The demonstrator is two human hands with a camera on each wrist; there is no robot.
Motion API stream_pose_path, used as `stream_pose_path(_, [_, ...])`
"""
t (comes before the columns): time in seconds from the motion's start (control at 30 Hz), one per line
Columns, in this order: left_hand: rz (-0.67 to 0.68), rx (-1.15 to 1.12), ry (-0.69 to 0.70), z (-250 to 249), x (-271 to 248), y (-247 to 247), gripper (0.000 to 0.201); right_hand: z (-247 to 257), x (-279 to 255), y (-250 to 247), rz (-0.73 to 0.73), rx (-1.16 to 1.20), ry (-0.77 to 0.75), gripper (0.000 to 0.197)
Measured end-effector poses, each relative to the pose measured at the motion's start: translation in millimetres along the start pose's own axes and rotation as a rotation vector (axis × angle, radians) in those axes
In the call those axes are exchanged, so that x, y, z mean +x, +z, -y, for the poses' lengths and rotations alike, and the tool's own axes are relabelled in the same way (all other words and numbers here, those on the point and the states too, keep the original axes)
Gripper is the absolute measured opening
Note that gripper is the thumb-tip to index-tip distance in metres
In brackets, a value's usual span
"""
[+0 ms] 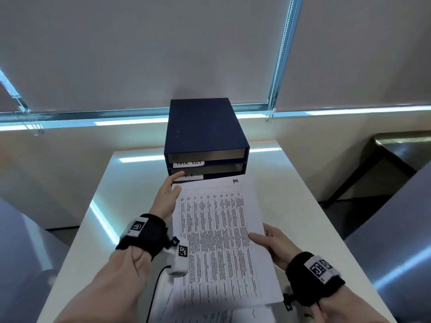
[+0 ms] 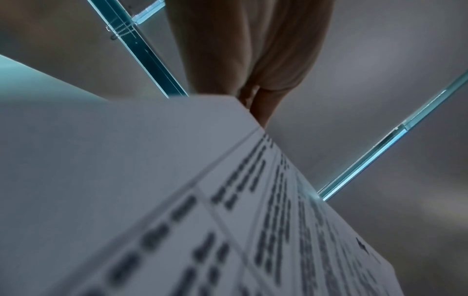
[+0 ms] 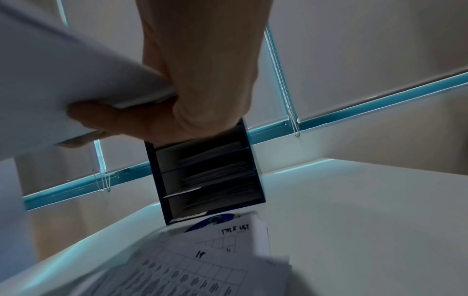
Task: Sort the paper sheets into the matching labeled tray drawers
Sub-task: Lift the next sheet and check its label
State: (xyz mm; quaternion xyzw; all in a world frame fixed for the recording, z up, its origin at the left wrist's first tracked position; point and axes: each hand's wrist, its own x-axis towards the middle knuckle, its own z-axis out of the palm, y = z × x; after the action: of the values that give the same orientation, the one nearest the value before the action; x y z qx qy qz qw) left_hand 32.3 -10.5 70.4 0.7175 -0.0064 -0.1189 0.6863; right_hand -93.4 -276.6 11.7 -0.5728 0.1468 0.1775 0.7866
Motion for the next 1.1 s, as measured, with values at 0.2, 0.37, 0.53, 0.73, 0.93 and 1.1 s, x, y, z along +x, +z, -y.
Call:
stream_pose_path(0.2, [-0.134, -0.056, -0.105, 21, 7, -5, 0.031, -18, -3, 4, -0.042, 0.021, 0.053, 0.036])
stream_pose_path(0.37, [-0.192, -0.039, -0.313, 47, 5, -3, 0.049, -46, 5, 4, -0.094, 0.021, 0.154, 0.033])
stream_pose_path(0.53, [-0.119, -0.035, -0.452, 84, -9, -3, 0.047, -42, 36, -3, -0.201, -0.024, 0.207, 0.043])
stream_pose_path(0.73, [-0.03, -0.162, -0.494, 103, -6, -7, 0.02, 7, 82, 5, -0.249, -0.1, 0.199, 0.038])
stream_pose_path(0.93, [0.077, -0.22, -0.519, 103, 16, -4, 0.03, 36, 157, -3, -0.247, -0.127, 0.11, 0.05])
stream_pose_path(1.1, [-0.069, -0.222, -0.401, 112, 56, 5, 0.03, 59, 149, 5, -0.148, -0.253, 0.201, 0.041])
